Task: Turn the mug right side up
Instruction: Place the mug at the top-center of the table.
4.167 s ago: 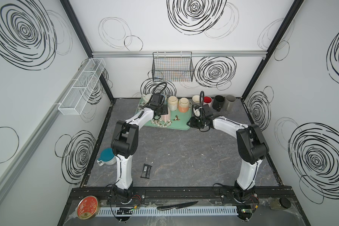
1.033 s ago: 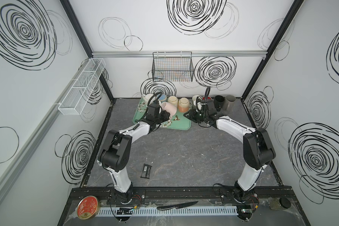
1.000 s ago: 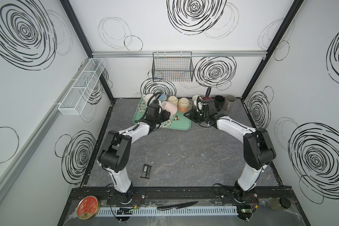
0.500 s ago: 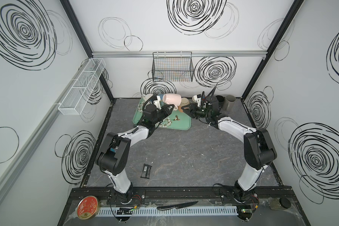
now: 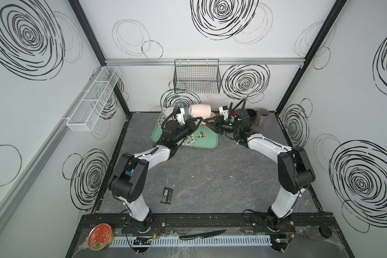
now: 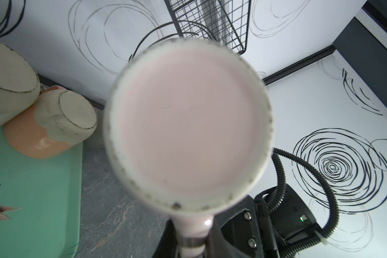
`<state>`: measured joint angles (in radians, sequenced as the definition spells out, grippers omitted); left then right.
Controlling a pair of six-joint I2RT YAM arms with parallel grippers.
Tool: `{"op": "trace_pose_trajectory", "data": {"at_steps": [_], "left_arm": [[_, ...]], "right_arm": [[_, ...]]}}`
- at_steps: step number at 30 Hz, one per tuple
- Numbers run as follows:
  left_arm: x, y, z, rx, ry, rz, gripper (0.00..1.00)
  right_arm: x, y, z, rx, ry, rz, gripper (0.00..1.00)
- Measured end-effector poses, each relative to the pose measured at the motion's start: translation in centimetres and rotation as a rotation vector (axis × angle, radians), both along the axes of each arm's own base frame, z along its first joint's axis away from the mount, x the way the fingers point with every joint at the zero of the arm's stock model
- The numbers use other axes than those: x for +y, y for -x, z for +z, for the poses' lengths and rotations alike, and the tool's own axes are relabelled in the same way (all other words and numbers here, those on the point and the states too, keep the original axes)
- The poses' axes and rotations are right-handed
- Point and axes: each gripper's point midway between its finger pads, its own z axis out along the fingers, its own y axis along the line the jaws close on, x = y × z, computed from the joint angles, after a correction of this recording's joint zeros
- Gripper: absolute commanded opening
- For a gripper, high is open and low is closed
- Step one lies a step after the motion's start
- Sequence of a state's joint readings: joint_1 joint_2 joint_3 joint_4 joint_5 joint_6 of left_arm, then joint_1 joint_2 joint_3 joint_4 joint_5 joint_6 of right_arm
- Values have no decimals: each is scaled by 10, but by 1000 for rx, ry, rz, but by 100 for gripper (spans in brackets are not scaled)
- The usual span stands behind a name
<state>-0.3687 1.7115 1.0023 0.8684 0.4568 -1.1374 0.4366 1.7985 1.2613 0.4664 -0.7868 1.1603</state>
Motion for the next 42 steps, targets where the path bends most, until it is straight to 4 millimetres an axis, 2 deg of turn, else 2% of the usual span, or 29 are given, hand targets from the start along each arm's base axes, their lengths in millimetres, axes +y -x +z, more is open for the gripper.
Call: {"op": "trace_pose_trajectory", "data": {"at_steps": [10, 12, 15, 18, 28, 30, 34, 38, 42], "left_arm": [[-10, 8, 7, -5, 32, -50, 0], [-12, 10, 8, -4, 38, -59, 0], [-12, 10, 10, -2, 50, -62, 0], [-11, 10, 13, 6, 69, -63, 9], [-16, 11, 8, 3, 50, -86, 29], [-18, 12, 6, -2, 35, -94, 35], [-20, 11, 7, -24, -2, -99, 39], [-23, 8, 11, -64, -58, -93, 40], [-26, 4, 2, -65, -157, -80, 41]], "right_arm": [[7, -4, 8, 18, -72, 22, 34], [8, -5, 11, 17, -87, 26, 28], [10, -5, 14, 11, -109, 37, 13], [9, -6, 18, -4, -122, 41, 0], [-2, -7, 17, -38, -85, 9, 0], [-9, -9, 16, -41, -60, -8, 0], [-33, -21, 15, -55, -14, -73, 0], [-69, -37, 8, -49, 47, -166, 0], [-107, -43, -6, -28, 121, -247, 0]]}}
